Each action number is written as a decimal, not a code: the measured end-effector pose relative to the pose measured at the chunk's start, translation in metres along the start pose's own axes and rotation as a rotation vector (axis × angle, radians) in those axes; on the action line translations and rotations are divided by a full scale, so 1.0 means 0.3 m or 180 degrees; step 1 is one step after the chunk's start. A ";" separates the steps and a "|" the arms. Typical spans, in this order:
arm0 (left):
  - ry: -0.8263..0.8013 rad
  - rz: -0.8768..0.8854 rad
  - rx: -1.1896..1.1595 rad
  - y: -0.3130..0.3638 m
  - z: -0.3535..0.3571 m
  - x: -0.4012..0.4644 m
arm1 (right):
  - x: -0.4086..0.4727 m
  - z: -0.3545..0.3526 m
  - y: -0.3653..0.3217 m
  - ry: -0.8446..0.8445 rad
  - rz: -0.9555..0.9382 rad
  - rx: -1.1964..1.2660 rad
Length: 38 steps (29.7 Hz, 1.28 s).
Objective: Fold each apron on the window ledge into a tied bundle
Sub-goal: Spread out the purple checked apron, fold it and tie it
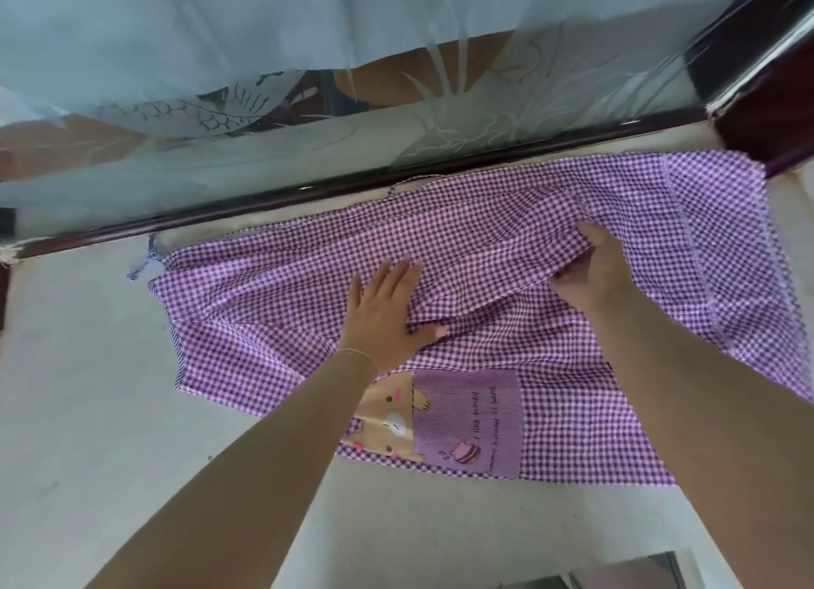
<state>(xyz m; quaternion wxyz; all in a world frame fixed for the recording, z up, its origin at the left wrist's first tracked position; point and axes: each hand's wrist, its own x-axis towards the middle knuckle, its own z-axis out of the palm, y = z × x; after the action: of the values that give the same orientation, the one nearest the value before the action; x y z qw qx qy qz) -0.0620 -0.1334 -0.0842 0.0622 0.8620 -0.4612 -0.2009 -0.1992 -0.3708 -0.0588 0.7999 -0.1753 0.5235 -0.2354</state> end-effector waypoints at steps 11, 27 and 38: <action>-0.0110 0.0227 0.0550 -0.038 0.100 -0.065 | 0.145 -0.144 -0.076 0.1244 -0.0594 -0.2365; 0.0273 0.0299 0.0533 -0.092 0.239 -0.420 | -0.262 -0.355 0.510 -0.2603 -0.2695 -0.7781; 0.0268 -0.0641 0.0263 -0.193 0.183 -0.489 | -0.354 -0.427 0.435 -0.1671 -0.3120 -0.7720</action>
<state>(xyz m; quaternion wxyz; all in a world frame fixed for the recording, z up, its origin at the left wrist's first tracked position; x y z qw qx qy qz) -0.1120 0.0239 -0.1088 0.0254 0.9135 -0.3772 -0.1506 -0.3282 -0.2076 -0.0974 0.0488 -0.9799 0.1152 0.1553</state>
